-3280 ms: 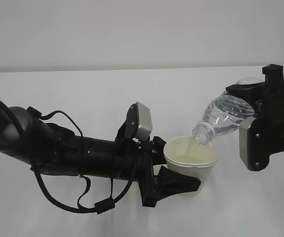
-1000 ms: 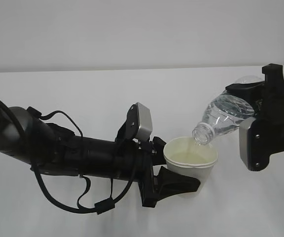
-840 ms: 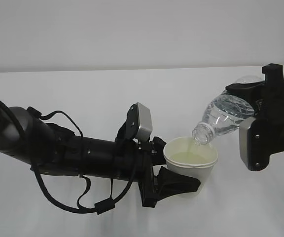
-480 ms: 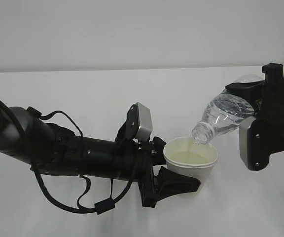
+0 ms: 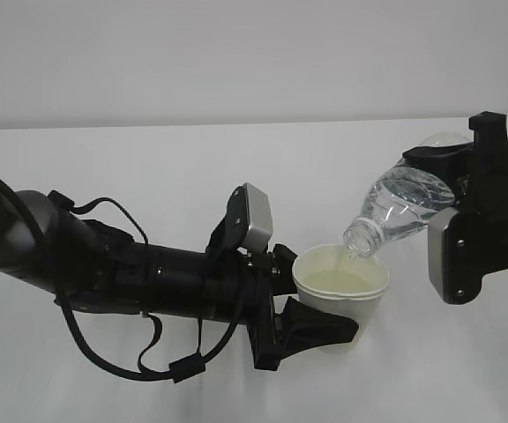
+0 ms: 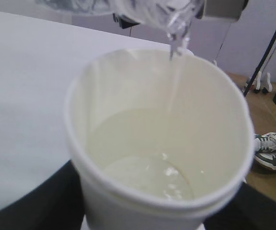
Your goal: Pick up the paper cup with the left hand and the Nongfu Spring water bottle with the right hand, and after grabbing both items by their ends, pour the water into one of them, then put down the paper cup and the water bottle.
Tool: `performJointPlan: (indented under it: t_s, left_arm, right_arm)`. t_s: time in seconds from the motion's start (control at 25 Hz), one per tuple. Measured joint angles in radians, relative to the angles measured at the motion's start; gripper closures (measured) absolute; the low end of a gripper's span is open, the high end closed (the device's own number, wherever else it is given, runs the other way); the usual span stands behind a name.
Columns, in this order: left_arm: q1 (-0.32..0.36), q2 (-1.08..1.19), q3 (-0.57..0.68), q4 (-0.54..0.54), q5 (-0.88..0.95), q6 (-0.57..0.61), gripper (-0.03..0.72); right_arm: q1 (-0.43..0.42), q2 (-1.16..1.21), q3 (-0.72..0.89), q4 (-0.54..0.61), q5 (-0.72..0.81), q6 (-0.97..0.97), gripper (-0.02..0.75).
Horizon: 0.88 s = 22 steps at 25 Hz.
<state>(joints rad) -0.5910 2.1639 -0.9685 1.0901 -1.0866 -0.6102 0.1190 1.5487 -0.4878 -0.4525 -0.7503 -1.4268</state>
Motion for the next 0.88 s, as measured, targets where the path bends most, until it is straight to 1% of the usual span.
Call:
performJointPlan:
  t_s: [0.88]
  left_arm:
    - [0.0,0.0,0.0,0.002,0.001,0.0,0.211]
  right_arm:
    - [0.0,0.0,0.0,0.0,-0.002,-0.01,0.382]
